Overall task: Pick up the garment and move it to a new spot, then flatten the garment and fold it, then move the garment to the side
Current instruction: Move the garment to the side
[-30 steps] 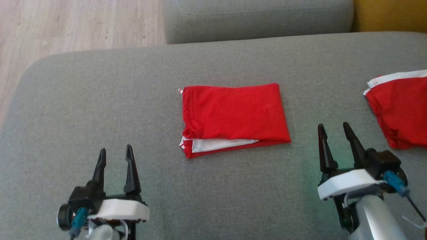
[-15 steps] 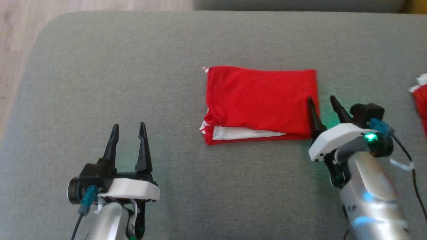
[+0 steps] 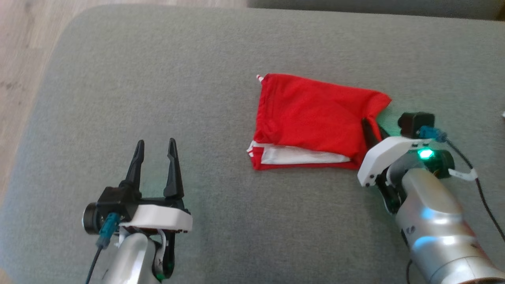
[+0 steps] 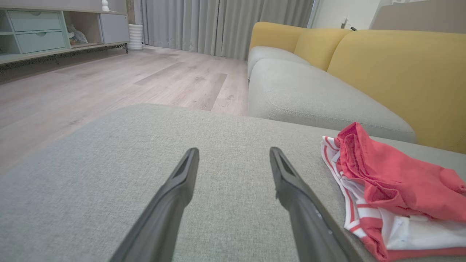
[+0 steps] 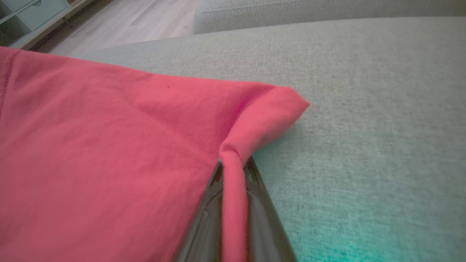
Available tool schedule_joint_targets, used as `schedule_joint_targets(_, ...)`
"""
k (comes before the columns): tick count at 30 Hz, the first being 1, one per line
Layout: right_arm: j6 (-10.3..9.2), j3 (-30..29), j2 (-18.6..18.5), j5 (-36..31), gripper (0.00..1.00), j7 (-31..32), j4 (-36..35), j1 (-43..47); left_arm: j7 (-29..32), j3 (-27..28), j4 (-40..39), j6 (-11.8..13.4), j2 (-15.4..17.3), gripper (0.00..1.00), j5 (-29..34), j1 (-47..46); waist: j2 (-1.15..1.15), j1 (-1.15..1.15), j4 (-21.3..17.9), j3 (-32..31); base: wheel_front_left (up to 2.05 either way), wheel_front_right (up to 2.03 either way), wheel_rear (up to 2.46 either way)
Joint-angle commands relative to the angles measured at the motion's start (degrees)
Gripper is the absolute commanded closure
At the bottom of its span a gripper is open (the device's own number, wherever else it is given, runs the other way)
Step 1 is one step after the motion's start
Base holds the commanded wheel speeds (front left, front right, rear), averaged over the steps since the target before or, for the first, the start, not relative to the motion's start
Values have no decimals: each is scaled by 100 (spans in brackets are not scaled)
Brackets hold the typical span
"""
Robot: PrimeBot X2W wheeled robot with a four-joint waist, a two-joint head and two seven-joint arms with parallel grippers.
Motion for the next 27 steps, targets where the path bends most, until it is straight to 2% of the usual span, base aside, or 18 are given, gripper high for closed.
schedule_joint_targets(1, 39, 199, 127, -48, 100, -67, 66, 124, -54, 153, -174, 12, 27, 0, -9, -154, 0, 0, -79, -79, 0, 0, 0)
schedule_joint_targets(7, 39, 284, 127, -723, 100, -699, 132, 13, -54, -59, -224, 31, 27, 0, 22, -64, 0, 0, -358, -420, 0, 0, 0)
schedule_joint_targets(11, 39, 37, 121, -1529, 100, -885, -13, 66, -54, -319, -117, 149, 27, 0, 4, -37, 0, 0, -642, -711, 0, 0, 0)
schedule_joint_targets(15, 39, 103, -33, -1975, 100, -925, -286, 206, -54, -380, -160, 229, 27, 0, -133, 28, 0, 0, -913, -901, 0, 0, 0)
schedule_joint_targets(20, 39, 241, -584, -2278, 100, -754, -769, 187, -54, -329, -281, 278, 27, 0, -104, 75, 0, 0, -1272, -843, 0, 0, 0)
schedule_joint_targets(24, 39, 551, -1321, -2489, 100, -473, -1090, 19, -54, -285, -328, 235, 27, 0, -35, 8, 0, 0, -1490, -596, 0, 0, 0)
schedule_joint_targets(27, 39, 560, -1958, -2455, 100, -303, -1224, -120, -54, -292, -355, 209, 27, 0, -25, -90, 0, 0, -1539, -379, 0, 0, 0)
